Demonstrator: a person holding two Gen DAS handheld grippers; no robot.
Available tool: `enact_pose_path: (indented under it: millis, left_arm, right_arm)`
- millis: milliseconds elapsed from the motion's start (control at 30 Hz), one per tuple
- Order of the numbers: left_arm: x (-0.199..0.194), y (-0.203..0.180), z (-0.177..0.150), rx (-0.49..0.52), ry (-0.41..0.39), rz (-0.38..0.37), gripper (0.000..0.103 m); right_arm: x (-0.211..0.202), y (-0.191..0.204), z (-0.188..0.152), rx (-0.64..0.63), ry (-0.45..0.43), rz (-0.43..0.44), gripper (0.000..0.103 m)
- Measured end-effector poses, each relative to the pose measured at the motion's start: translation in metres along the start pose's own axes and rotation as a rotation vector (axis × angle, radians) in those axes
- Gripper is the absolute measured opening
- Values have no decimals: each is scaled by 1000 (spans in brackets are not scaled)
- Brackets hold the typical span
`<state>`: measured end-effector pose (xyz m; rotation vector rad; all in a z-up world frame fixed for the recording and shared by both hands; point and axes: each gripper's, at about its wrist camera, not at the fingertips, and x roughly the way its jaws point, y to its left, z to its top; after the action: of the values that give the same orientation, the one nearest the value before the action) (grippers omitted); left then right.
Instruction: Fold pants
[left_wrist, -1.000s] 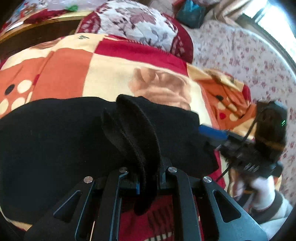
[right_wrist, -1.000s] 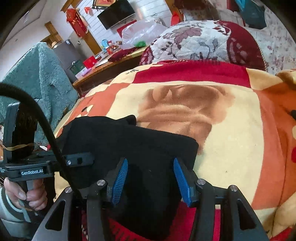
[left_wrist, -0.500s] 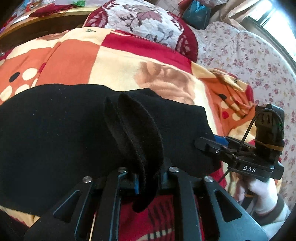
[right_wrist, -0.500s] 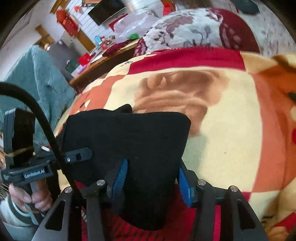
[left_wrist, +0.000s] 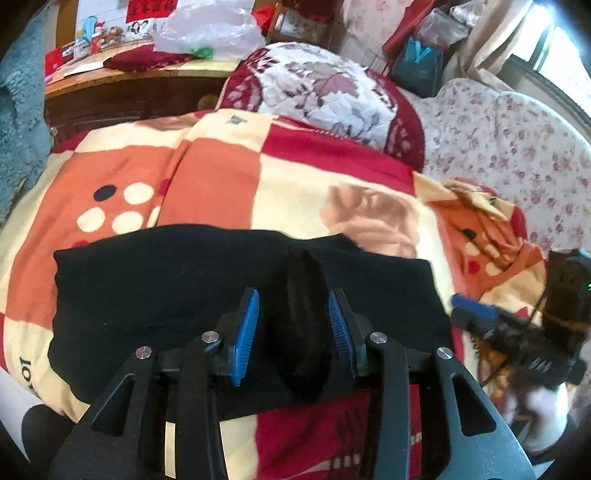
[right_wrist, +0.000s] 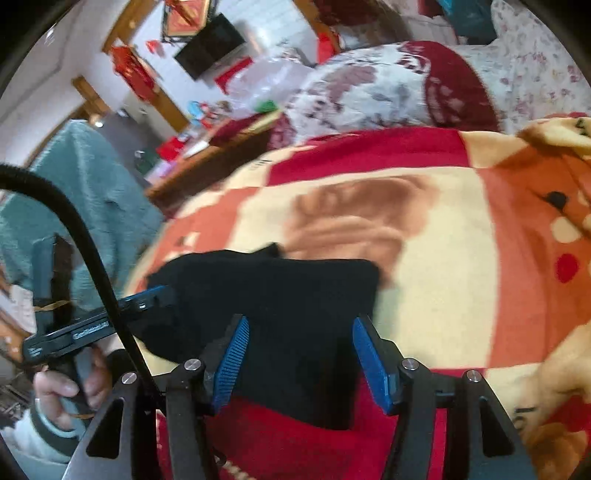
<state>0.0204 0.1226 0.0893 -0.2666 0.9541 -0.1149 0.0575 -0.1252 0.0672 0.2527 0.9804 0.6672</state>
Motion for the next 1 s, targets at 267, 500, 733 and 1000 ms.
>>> enact_pose_path:
  millis: [267,500,733,1000]
  left_arm:
    - [40,-3,-15,4,82,86,38]
    - [24,4,-16,-33,51,64,38]
    - [-5,7,-19,-36,-12,107,38]
    - [-28,10,-23,-23,-57,150,38]
  right_arm:
    - [31,11,-15,-86,90,-24,58]
    - [18,26,2,-94,77,-5,57]
    - [19,47,2,-115,58,28,57]
    - [20,73,7,-163,39,39,62]
